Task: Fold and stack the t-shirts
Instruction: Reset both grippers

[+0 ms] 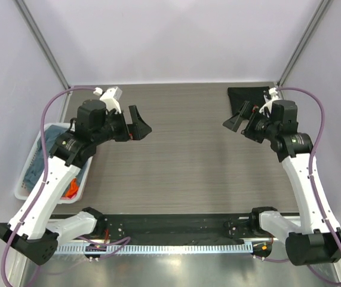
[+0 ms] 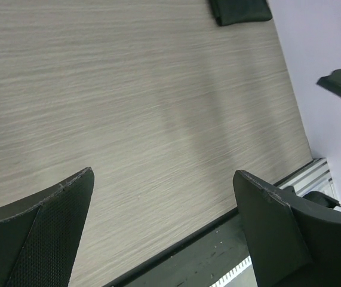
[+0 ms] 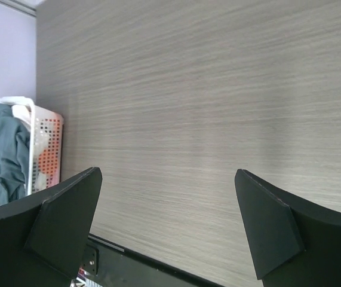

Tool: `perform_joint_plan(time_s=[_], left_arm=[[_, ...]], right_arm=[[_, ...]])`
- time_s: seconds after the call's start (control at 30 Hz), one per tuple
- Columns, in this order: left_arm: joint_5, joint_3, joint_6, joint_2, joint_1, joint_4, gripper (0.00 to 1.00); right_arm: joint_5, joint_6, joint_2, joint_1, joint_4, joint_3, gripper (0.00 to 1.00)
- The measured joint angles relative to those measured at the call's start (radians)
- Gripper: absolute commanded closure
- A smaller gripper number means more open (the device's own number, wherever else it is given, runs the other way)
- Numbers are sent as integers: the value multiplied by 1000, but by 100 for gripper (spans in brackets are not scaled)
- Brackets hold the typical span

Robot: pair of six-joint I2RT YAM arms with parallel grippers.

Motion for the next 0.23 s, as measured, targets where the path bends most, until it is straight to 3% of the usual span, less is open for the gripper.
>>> perform_joint_plan(time_s=[0.23], left_arm=[[-17, -11, 17, 1, 0, -33, 0]], right_arm=[[-7, -6, -47, 0, 63, -10, 0]])
